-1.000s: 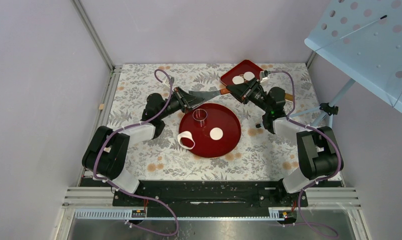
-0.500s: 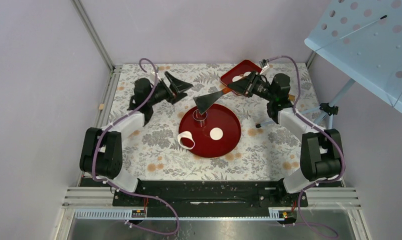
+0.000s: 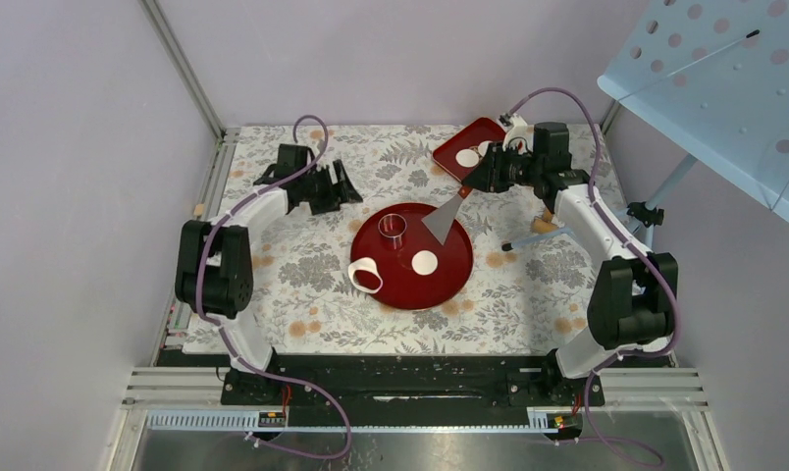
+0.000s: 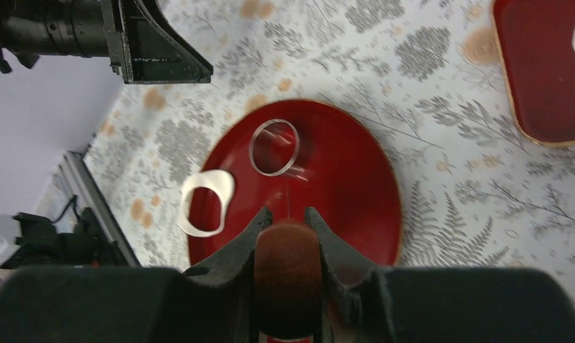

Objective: Roll out the dumpling wrappers from the dough

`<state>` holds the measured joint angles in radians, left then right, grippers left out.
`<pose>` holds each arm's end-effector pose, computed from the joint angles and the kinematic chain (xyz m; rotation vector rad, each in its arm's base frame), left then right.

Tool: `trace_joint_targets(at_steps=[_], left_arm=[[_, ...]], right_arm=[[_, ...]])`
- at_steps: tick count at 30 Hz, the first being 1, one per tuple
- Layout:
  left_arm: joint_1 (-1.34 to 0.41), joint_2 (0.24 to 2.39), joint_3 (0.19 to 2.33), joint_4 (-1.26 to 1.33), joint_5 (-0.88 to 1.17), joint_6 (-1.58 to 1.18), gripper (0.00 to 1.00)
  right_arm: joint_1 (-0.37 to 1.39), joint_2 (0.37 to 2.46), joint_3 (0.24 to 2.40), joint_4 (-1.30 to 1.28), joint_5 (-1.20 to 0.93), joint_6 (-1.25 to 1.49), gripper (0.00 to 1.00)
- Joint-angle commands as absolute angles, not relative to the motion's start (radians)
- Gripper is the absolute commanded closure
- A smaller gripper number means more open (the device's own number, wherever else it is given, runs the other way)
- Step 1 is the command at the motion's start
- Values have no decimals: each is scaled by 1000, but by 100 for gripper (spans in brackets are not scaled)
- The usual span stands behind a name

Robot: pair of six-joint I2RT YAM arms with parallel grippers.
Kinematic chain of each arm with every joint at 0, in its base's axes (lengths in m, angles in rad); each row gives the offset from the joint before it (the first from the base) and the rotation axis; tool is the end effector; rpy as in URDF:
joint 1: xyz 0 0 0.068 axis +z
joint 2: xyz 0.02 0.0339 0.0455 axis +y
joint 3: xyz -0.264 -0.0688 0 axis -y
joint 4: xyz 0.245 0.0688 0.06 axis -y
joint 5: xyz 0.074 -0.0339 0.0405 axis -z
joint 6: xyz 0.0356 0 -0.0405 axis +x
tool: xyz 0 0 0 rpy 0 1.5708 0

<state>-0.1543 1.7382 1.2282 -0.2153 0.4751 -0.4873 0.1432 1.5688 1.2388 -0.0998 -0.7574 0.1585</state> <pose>0.3791 -0.0754 0.2365 -0.1365 2.3502 -0.8697 0.3543 0.0758 0.3133 -0.4790 1.9378 0.9474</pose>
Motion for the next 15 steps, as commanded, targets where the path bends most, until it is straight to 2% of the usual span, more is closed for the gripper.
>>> trace_joint_targets(at_steps=[1, 6, 11, 15], left_arm=[[-179, 1808, 1272, -339, 375, -361, 28], [-240, 1906, 1334, -430, 287, -298, 44], [-253, 1980, 1368, -468, 256, -295, 57], [-259, 2043, 1419, -520, 251, -288, 82]], right_arm=[[115, 1608, 1299, -202, -747, 29, 100], [109, 1626, 1299, -202, -732, 10, 100], [99, 1659, 1310, -202, -718, 6, 100], [86, 1708, 1334, -201, -706, 11, 100]])
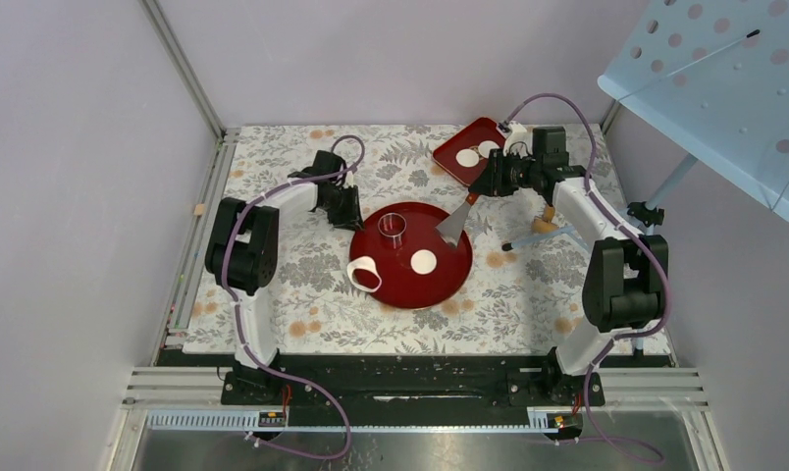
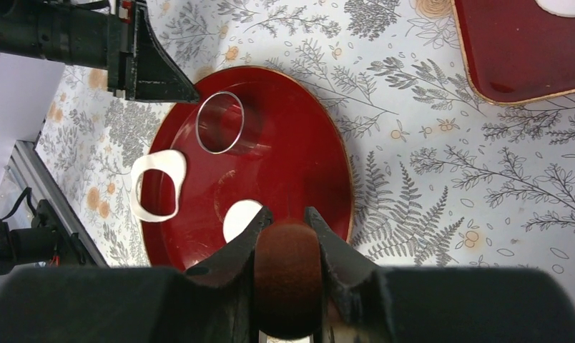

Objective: Roll out the dumpling wrappers from the dough

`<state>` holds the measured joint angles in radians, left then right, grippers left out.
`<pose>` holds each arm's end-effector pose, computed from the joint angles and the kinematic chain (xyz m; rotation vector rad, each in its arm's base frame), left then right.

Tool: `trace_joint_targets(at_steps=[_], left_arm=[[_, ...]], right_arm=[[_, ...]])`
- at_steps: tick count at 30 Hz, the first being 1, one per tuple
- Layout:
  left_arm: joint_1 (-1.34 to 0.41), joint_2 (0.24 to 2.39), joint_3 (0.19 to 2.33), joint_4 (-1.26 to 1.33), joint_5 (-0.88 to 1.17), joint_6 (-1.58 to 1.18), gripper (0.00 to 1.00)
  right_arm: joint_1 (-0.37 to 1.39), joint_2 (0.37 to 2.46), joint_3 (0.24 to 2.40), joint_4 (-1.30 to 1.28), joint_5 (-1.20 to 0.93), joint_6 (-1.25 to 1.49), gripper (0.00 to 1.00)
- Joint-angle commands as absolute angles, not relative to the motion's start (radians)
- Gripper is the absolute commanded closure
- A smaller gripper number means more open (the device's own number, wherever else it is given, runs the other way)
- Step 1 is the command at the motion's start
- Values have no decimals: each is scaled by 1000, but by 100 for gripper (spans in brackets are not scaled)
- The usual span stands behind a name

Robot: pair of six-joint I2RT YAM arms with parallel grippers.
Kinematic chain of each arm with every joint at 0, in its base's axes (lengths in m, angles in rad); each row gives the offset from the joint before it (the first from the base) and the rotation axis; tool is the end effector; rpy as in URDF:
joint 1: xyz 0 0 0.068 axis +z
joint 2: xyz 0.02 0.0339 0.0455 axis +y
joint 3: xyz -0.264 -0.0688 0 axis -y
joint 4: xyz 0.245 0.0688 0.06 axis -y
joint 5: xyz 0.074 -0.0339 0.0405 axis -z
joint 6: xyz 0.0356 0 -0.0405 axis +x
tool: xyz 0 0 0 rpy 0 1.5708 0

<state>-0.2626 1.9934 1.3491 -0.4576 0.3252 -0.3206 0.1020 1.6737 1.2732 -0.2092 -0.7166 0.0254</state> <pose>0.3919 -0.1171 0.1590 0.0277 2.7226 -0.6143 0.3744 0.0618 0.2781 -0.4875 2.0718 0.8500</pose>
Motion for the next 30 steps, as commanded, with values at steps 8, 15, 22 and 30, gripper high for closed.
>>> trace_joint_targets(at_steps=[8, 15, 22, 30], left_arm=[[-283, 2328, 1862, -863, 294, -120, 100], [-286, 2412, 2073, -973, 264, 64, 100], [-289, 2359, 2086, -1055, 303, 335, 100], [-318, 2357, 2144, -1130, 267, 593, 100]], right_arm=[[66, 1826, 1437, -199, -762, 67, 100], [58, 1871, 1552, -139, -821, 207, 100], [57, 1920, 1631, -79, -862, 300, 100], [59, 1965, 1541, 17, -942, 337, 100]])
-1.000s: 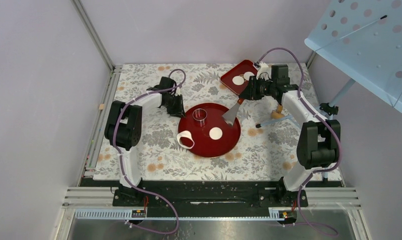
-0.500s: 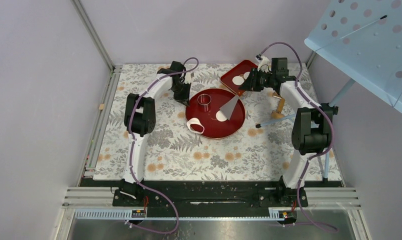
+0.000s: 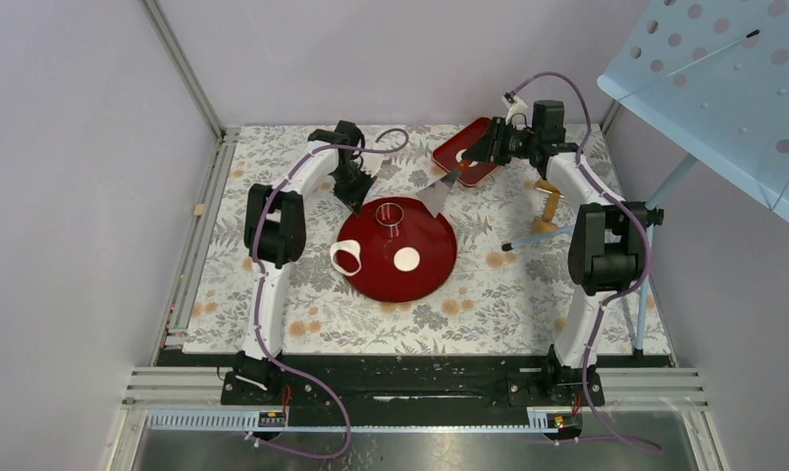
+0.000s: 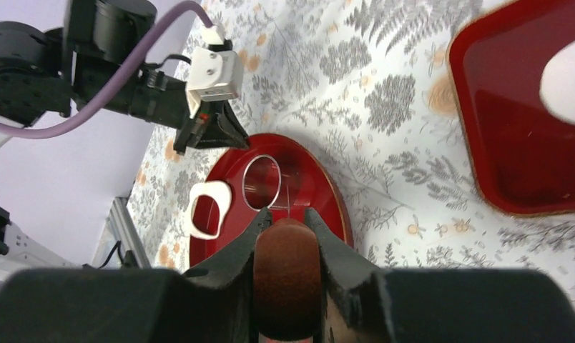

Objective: Roll out the dumpling wrappers from the dough

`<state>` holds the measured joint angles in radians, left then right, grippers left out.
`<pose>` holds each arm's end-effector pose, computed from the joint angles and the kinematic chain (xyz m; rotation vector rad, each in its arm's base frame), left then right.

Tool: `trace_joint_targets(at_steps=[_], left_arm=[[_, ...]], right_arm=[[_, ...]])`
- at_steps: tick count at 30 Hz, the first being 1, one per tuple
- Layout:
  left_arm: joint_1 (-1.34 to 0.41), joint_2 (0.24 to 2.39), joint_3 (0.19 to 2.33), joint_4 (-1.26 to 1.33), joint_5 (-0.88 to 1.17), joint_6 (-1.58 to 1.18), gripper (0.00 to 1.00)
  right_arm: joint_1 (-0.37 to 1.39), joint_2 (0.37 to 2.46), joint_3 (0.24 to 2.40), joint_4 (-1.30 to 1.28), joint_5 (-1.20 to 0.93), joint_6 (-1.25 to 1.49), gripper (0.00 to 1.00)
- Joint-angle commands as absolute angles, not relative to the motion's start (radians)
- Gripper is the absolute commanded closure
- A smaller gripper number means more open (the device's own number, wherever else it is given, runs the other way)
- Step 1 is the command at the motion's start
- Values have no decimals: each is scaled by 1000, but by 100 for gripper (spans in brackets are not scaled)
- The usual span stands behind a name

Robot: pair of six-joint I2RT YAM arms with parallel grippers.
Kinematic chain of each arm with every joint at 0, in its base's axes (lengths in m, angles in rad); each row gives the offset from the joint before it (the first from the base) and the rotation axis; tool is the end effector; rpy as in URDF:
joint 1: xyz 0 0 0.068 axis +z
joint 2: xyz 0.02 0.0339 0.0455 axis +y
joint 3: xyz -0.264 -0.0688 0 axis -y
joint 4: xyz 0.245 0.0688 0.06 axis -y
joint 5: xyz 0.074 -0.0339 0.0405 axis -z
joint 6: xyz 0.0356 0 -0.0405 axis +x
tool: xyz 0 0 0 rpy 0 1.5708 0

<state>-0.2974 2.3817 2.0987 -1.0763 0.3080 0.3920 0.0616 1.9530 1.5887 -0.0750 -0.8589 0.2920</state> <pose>0.4615 -0.1527 0.1790 1.0199 2.6998 -0.4330 0.4543 0.0550 0.2859 -0.3349 1.9772 1.0832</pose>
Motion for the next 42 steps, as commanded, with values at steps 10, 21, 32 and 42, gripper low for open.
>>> trace_joint_targets(at_steps=[10, 21, 32, 42], left_arm=[[-362, 2346, 2126, -1051, 242, 748, 100], [-371, 2299, 2070, -1010, 279, 683, 100], [-371, 2285, 2075, -996, 318, 613, 100], [-369, 2273, 2062, -996, 372, 577, 100]], right_arm=[[85, 1949, 1422, 35, -950, 321, 100], [152, 1990, 1389, -81, -872, 272, 100], [181, 1950, 1271, -28, -865, 173, 100], [203, 1871, 1100, 168, -845, 180, 100]])
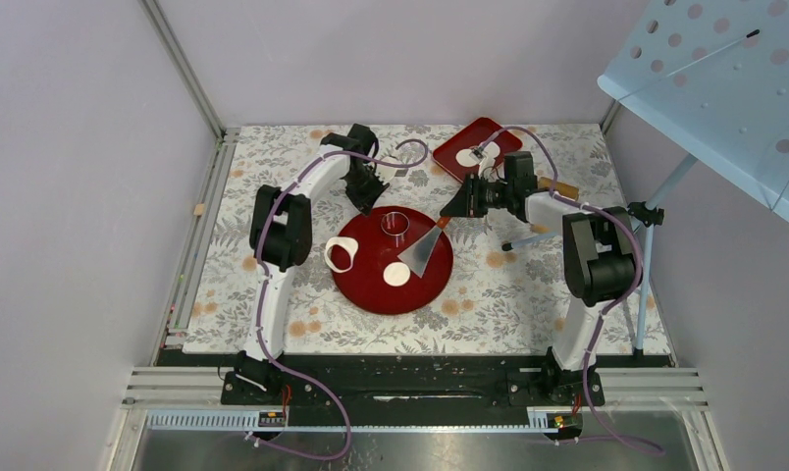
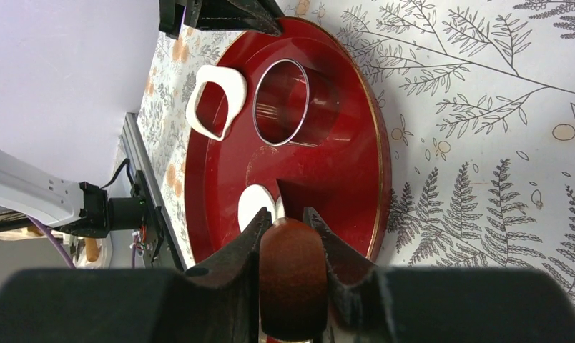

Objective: Roll out the dumpling wrappers from the dough

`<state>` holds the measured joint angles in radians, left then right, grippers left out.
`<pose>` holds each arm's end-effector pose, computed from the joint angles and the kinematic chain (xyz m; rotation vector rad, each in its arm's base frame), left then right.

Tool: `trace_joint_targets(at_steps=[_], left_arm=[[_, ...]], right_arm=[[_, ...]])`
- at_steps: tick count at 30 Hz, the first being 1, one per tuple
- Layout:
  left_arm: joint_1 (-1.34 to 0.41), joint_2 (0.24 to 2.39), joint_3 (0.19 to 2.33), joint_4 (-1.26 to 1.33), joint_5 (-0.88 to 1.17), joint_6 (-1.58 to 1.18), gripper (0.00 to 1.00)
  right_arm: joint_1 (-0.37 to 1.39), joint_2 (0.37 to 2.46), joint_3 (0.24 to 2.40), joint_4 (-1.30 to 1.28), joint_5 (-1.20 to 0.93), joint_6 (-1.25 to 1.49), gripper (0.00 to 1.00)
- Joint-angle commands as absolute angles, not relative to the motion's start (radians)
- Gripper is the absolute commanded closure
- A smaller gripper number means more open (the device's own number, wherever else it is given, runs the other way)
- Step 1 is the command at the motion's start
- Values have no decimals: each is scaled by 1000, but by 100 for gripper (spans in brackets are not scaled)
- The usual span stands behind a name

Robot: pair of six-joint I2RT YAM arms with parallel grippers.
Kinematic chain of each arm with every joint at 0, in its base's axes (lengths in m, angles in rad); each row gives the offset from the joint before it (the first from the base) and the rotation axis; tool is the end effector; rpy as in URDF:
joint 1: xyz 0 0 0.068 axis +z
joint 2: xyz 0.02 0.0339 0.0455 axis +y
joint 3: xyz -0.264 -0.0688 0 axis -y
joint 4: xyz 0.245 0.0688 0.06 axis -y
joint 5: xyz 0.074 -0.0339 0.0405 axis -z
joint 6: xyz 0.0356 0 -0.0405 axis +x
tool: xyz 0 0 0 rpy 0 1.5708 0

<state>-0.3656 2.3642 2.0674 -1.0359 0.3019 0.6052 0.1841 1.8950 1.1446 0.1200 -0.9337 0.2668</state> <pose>0.4496 -0.1834 0.1795 1.3732 2.4922 -0.3890 0.3891 0.1016 0.1845 -0.4524 2.1288 1.2752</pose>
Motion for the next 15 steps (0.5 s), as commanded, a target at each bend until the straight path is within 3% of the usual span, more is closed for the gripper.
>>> trace_joint_targets(at_steps=[1, 15], left_arm=[[-368, 2271, 2062, -996, 378, 573, 100], [-364, 2253, 2029, -996, 434, 537, 100]], right_arm=[[206, 1868, 1089, 179, -841, 184, 100], [226, 1883, 912, 479, -798, 364, 100]])
